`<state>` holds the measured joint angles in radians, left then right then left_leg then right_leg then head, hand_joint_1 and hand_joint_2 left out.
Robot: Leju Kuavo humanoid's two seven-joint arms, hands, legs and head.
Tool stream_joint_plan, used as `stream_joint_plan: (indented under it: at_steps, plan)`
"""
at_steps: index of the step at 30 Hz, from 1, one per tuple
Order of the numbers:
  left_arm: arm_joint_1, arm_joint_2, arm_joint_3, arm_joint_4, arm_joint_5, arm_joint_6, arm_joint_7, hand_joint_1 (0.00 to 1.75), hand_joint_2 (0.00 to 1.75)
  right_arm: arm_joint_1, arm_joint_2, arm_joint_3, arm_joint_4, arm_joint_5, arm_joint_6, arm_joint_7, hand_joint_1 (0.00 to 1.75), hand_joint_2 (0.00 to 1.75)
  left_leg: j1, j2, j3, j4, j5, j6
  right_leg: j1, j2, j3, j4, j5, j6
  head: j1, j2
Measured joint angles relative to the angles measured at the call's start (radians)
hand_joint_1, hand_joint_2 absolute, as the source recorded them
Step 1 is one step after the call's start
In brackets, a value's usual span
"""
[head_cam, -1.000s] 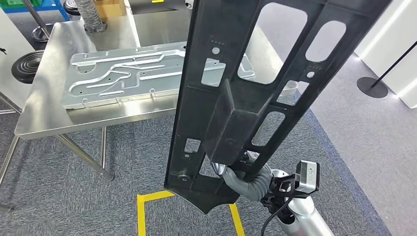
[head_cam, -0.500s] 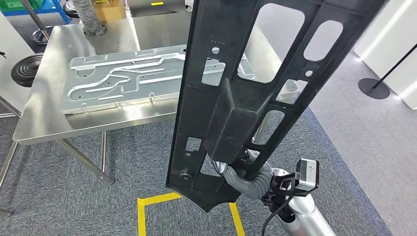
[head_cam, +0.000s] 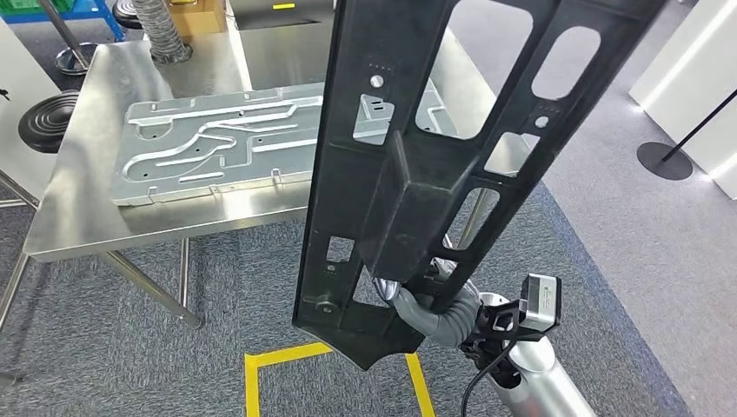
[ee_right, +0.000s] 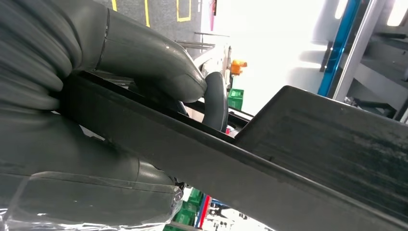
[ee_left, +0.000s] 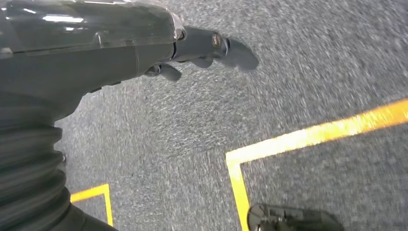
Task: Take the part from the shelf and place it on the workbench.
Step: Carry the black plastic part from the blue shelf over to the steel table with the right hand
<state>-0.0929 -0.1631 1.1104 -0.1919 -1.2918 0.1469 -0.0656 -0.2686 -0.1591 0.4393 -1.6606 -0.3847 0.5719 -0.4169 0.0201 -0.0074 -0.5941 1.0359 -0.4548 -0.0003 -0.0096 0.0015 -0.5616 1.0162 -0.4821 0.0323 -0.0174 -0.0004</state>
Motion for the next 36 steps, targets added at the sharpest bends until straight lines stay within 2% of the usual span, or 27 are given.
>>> stream_joint_plan:
  at_steps: [2, 3, 5, 6, 7, 8, 10, 11, 12, 14, 16, 17, 18, 20, 21, 22, 23, 25, 26, 27, 28, 30, 32, 34, 36]
  plan:
    - [-0.001, 0.0, 0.0, 0.0, 0.0, 0.001, 0.0, 0.0, 1.75, -0.003, 0.0, 0.001, 0.0, -0.003, -0.002, 0.0, 1.75, 1.75, 0.002, 0.0, 0.005, -0.005, 0.0, 0.012, -0.003, -0.001, -0.022, 0.049, -0.029, 0.009, 0.0, 0.0]
    - [-0.003, 0.0, 0.0, 0.0, -0.001, 0.001, -0.001, 0.0, 1.75, -0.004, 0.0, 0.001, 0.0, -0.004, -0.003, 0.0, 1.75, 1.75, 0.002, 0.0, 0.007, -0.005, -0.002, 0.016, -0.004, -0.001, -0.051, 0.106, -0.055, 0.012, 0.0, 0.0]
    - [-0.003, 0.0, 0.0, 0.0, -0.001, 0.001, -0.001, 0.0, 1.75, -0.002, 0.0, 0.001, 0.0, -0.007, -0.004, 0.001, 1.75, 1.75, 0.0, 0.001, 0.009, -0.006, -0.005, 0.022, -0.004, -0.001, -0.133, 0.252, -0.109, 0.015, 0.0, 0.0]
    - [-0.002, 0.0, 0.0, 0.0, -0.002, 0.001, -0.002, 0.0, 1.75, -0.001, -0.001, 0.002, 0.0, -0.008, -0.005, 0.001, 1.75, 1.75, -0.002, 0.001, 0.012, -0.005, -0.008, 0.024, -0.004, -0.001, -0.164, 0.3, -0.117, 0.014, 0.0, 0.0]
    - [-0.002, 0.0, 0.0, 0.0, -0.002, 0.001, -0.002, 0.0, 1.75, 0.0, -0.001, 0.002, 0.0, -0.009, -0.005, 0.001, 1.75, 1.75, -0.003, 0.001, 0.016, -0.005, -0.011, 0.024, -0.003, -0.001, -0.177, 0.31, -0.103, 0.012, 0.0, 0.0]
    - [-0.001, 0.0, 0.0, 0.0, -0.002, 0.001, -0.002, 0.0, 1.75, 0.001, -0.001, 0.002, 0.0, -0.009, -0.006, 0.001, 1.75, 1.75, -0.004, 0.0, 0.022, -0.005, -0.014, 0.024, -0.003, -0.001, -0.169, 0.278, -0.07, 0.007, 0.0, 0.0]
    - [-0.001, 0.0, 0.0, 0.0, -0.004, 0.001, -0.002, 0.0, 1.75, 0.0, -0.002, 0.002, 0.0, -0.01, -0.008, 0.001, 1.75, 1.75, -0.006, -0.003, 0.035, -0.006, -0.023, 0.022, 0.002, -0.001, -0.111, 0.137, 0.014, -0.007, 0.0, 0.0]
    - [-0.002, -0.001, 0.0, 0.0, -0.005, 0.001, -0.003, 0.0, 1.75, 0.0, -0.003, 0.003, 0.0, -0.01, -0.009, 0.001, 1.75, 1.75, -0.008, -0.003, 0.039, -0.005, -0.028, 0.018, 0.005, -0.001, -0.083, 0.073, 0.039, -0.014, 0.0, 0.0]
    - [-0.002, -0.002, 0.0, 0.0, -0.006, 0.001, -0.003, 0.0, 1.75, 0.0, -0.003, 0.003, 0.0, -0.01, -0.009, 0.001, 1.75, 1.75, -0.01, -0.003, 0.042, -0.005, -0.032, 0.014, 0.009, -0.002, -0.065, 0.033, 0.05, -0.019, 0.0, 0.0]
    - [-0.002, -0.003, 0.0, 0.0, -0.006, 0.0, -0.003, 0.0, 1.75, 0.0, -0.004, 0.003, 0.0, -0.01, -0.011, 0.0, 1.75, 1.75, -0.011, -0.002, 0.045, -0.008, -0.038, 0.003, 0.014, 0.0, -0.057, 0.011, 0.047, -0.025, 0.0, 0.0]
    - [-0.003, -0.003, 0.0, 0.0, -0.006, -0.001, -0.003, 0.0, 1.75, 0.001, -0.005, 0.003, -0.001, -0.01, -0.011, -0.001, 1.75, 1.75, -0.009, 0.002, 0.047, -0.005, -0.046, -0.007, 0.008, 0.002, -0.049, 0.0, 0.048, -0.032, 0.0, 0.0]
    - [-0.004, -0.003, 0.0, 0.0, -0.006, -0.001, -0.003, 0.0, 1.75, 0.001, -0.005, 0.003, -0.001, -0.011, -0.011, -0.001, 1.75, 1.75, -0.01, 0.003, 0.04, 0.017, -0.06, -0.011, 0.005, 0.002, -0.042, -0.007, 0.049, -0.036, 0.0, 0.0]
    - [-0.004, -0.002, 0.0, 0.0, -0.006, -0.001, -0.004, 0.0, 1.75, 0.002, -0.005, 0.004, -0.001, -0.011, -0.012, -0.002, 1.75, 1.75, -0.009, 0.003, 0.02, 0.061, -0.084, -0.015, 0.002, 0.001, -0.036, -0.013, 0.049, -0.04, 0.0, 0.0]
    - [-0.003, -0.002, 0.0, 0.0, -0.006, -0.001, -0.004, 0.0, 1.75, 0.003, -0.005, 0.004, -0.001, -0.011, -0.012, -0.002, 1.75, 1.75, -0.007, 0.003, -0.048, 0.192, -0.138, -0.022, 0.003, -0.001, -0.029, -0.014, 0.044, -0.045, 0.0, 0.0]
    - [-0.002, -0.002, 0.0, 0.0, -0.006, -0.001, -0.004, 0.0, 1.75, 0.005, -0.005, 0.004, 0.0, -0.011, -0.012, -0.002, 1.75, 1.75, -0.006, 0.003, -0.08, 0.246, -0.151, -0.025, 0.003, -0.001, -0.026, -0.014, 0.041, -0.046, 0.0, 0.0]
    - [-0.001, -0.002, 0.0, 0.0, -0.005, -0.001, -0.004, 0.0, 1.75, 0.006, -0.005, 0.004, 0.0, -0.01, -0.012, -0.002, 1.75, 1.75, -0.006, 0.003, -0.097, 0.266, -0.144, -0.027, 0.004, -0.001, -0.023, -0.013, 0.038, -0.046, 0.0, 0.0]
    - [0.0, -0.002, 0.0, 0.0, -0.004, -0.001, -0.004, 0.0, 1.75, 0.008, -0.005, 0.005, 0.0, -0.01, -0.013, -0.002, 1.75, 1.75, -0.006, 0.003, -0.095, 0.247, -0.117, -0.027, 0.003, 0.0, -0.019, -0.013, 0.034, -0.045, 0.0, 0.0]
    - [0.0, 0.0, 0.0, 0.0, -0.003, -0.001, -0.004, 0.0, 1.75, 0.008, -0.005, 0.005, 0.0, -0.01, -0.012, -0.002, 1.75, 1.75, -0.006, 0.004, -0.049, 0.124, -0.036, -0.024, 0.003, 0.001, -0.006, -0.011, 0.024, -0.039, 0.0, 0.0]
    - [-0.001, 0.0, 0.0, 0.0, -0.002, -0.002, -0.004, 0.0, 1.75, 0.008, -0.005, 0.006, 0.0, -0.01, -0.012, -0.002, 1.75, 1.75, -0.007, 0.004, -0.021, 0.059, -0.009, -0.02, 0.005, 0.002, -0.002, -0.008, 0.019, -0.035, 0.0, 0.0]
    - [-0.001, 0.001, 0.0, 0.0, -0.001, -0.002, -0.005, 0.0, 1.75, 0.007, -0.005, 0.006, 0.0, -0.01, -0.011, -0.002, 1.75, 1.75, -0.008, 0.004, -0.003, 0.017, 0.006, -0.015, 0.007, 0.002, 0.0, -0.006, 0.015, -0.03, 0.0, 0.0]
    - [-0.001, 0.001, 0.0, 0.0, -0.001, -0.003, -0.005, 0.0, 1.75, 0.006, -0.005, 0.006, 0.0, -0.01, -0.011, -0.002, 1.75, 1.75, -0.009, 0.003, 0.005, -0.004, 0.007, -0.009, 0.009, 0.003, -0.001, -0.005, 0.013, -0.025, 0.0, 0.0]
    - [-0.001, 0.0, 0.0, 0.0, -0.001, -0.003, -0.005, 0.0, 1.75, 0.005, -0.005, 0.006, 0.0, -0.01, -0.011, -0.002, 1.75, 1.75, -0.01, 0.002, 0.007, -0.009, 0.006, 0.003, 0.009, 0.003, -0.001, -0.006, 0.012, -0.015, 0.0, 0.0]
    - [-0.001, 0.0, 0.0, 0.0, -0.001, -0.003, -0.005, 0.0, 1.75, 0.003, -0.005, 0.006, 0.0, -0.01, -0.011, -0.002, 1.75, 1.75, -0.008, 0.002, 0.012, -0.016, 0.007, 0.015, 0.006, 0.002, -0.01, 0.018, -0.005, -0.005, 0.0, 0.0]
    - [-0.003, 0.0, 0.0, 0.0, -0.001, -0.002, -0.005, 0.0, 1.75, 0.002, -0.005, 0.006, 0.0, -0.01, -0.011, -0.002, 1.75, 1.75, -0.007, 0.003, 0.016, -0.02, 0.007, 0.024, 0.003, 0.002, -0.057, 0.117, -0.055, 0.004, 0.0, 0.0]
    - [-0.003, 0.0, 0.0, 0.0, -0.001, -0.002, -0.005, 0.0, 1.75, 0.005, -0.006, 0.006, 0.001, -0.01, -0.012, -0.002, 1.75, 1.75, -0.008, 0.003, 0.017, -0.02, 0.004, 0.028, 0.0, 0.001, -0.131, 0.249, -0.101, 0.01, 0.0, 0.0]
